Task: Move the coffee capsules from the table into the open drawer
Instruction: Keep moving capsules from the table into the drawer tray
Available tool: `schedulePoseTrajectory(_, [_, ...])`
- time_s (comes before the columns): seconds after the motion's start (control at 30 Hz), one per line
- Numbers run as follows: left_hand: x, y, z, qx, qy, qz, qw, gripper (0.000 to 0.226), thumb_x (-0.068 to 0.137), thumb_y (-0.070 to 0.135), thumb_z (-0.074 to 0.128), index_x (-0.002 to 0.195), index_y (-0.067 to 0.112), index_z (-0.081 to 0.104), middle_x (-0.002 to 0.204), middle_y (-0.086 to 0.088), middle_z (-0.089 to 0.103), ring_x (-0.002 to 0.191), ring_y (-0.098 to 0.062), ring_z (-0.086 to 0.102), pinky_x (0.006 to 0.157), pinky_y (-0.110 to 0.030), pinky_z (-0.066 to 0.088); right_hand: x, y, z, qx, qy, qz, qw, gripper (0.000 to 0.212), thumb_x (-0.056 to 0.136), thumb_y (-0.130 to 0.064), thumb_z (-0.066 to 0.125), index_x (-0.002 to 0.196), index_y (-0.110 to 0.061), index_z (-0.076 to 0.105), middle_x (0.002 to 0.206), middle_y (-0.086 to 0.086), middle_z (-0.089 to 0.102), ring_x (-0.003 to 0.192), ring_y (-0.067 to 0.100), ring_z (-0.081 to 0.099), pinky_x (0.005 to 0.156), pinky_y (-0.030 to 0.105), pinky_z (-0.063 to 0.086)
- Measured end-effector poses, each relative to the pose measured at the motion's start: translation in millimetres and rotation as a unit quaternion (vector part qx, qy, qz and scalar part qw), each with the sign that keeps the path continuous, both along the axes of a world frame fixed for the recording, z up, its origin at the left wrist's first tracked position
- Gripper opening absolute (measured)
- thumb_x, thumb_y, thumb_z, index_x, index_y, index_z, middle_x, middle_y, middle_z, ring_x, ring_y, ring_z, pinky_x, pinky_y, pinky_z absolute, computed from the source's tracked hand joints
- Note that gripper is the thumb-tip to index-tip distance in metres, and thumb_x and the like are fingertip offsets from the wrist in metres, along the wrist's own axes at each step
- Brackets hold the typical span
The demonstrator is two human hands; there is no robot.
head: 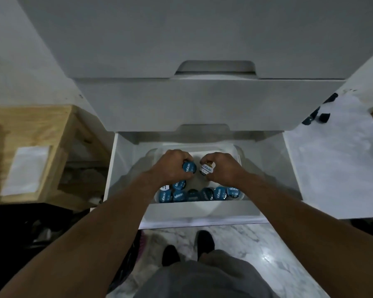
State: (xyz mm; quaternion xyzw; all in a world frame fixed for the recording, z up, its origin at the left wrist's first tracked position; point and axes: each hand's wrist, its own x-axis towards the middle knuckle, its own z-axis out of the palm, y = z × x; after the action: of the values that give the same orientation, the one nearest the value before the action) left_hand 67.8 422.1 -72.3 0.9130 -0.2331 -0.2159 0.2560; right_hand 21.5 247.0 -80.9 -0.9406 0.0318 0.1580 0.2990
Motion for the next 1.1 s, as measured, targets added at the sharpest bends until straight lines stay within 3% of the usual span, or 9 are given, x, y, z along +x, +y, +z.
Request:
schedulePoseTrajectory(0.2, [1, -7, -11, 0.017, 0.018, -0.009, 1.000, 0.050, 0.073, 0.018, 0.076, 0.121, 0.011, 0.062, 0.121, -0.006, 0.064, 0.107, -0.019, 0.059, 0.093, -0.025, 0.046, 3, -6, -9, -0.012, 0.023, 0.012, 1.000, 0.050, 0.073, -0.014, 0.077, 0.121, -0.017, 0.061, 0.124, 0.003, 0.061, 0.113, 0.019, 0.055, 0.097, 0.027, 0.043])
schedulePoseTrajectory(0.37, [3, -8, -15, 0.024, 0.043, -0.001, 0.999, 0.049, 0.073, 0.019, 0.078, 0.119, 0.012, 0.063, 0.118, -0.005, 0.064, 0.104, -0.018, 0.060, 0.088, -0.022, 0.045, 4, -14, -9, 0.021, 0.026, 0.004, 0.999, 0.037, 0.082, -0.020, 0.070, 0.118, -0.018, 0.063, 0.120, 0.001, 0.063, 0.088, 0.009, 0.053, 0.082, 0.019, 0.040])
schedulePoseTrajectory(0.5, [1, -9, -17, 0.012, 0.040, 0.022, 0.999, 0.031, 0.081, 0.018, 0.069, 0.112, 0.014, 0.068, 0.110, -0.006, 0.068, 0.094, -0.015, 0.062, 0.084, -0.023, 0.049, 3, -14, -8, 0.036, 0.019, 0.000, 0.999, 0.027, 0.086, -0.015, 0.066, 0.114, -0.016, 0.065, 0.113, 0.005, 0.065, 0.080, 0.014, 0.059, 0.084, 0.026, 0.049])
schedulePoseTrajectory(0.63, [-1, -10, -19, 0.025, 0.037, 0.018, 0.999, 0.025, 0.082, 0.015, 0.068, 0.107, 0.014, 0.070, 0.105, -0.005, 0.069, 0.091, -0.015, 0.062, 0.079, -0.022, 0.048, 1, -14, -7, 0.045, 0.038, -0.008, 0.998, 0.027, 0.082, -0.015, 0.070, 0.108, -0.012, 0.065, 0.107, 0.008, 0.065, 0.083, 0.019, 0.063, 0.086, 0.035, 0.054])
schedulePoseTrajectory(0.93, [-4, -10, -22, 0.050, 0.055, 0.005, 0.997, 0.020, 0.079, 0.017, 0.072, 0.099, 0.018, 0.071, 0.100, -0.003, 0.069, 0.087, -0.015, 0.062, 0.077, -0.024, 0.051, -5, -11, -8, 0.041, 0.076, 0.024, 0.996, 0.023, 0.080, -0.020, 0.073, 0.102, -0.017, 0.068, 0.101, 0.004, 0.068, 0.091, 0.017, 0.063, 0.080, 0.027, 0.052])
schedulePoseTrajectory(1.1, [-7, -11, -19, 0.067, 0.053, 0.003, 0.996, 0.024, 0.080, 0.017, 0.071, 0.104, 0.017, 0.070, 0.103, -0.003, 0.068, 0.090, -0.015, 0.062, 0.080, -0.023, 0.050, -5, -11, -9, 0.041, 0.079, 0.034, 0.995, 0.026, 0.081, -0.024, 0.072, 0.106, -0.016, 0.067, 0.101, 0.004, 0.067, 0.092, 0.018, 0.063, 0.079, 0.025, 0.050])
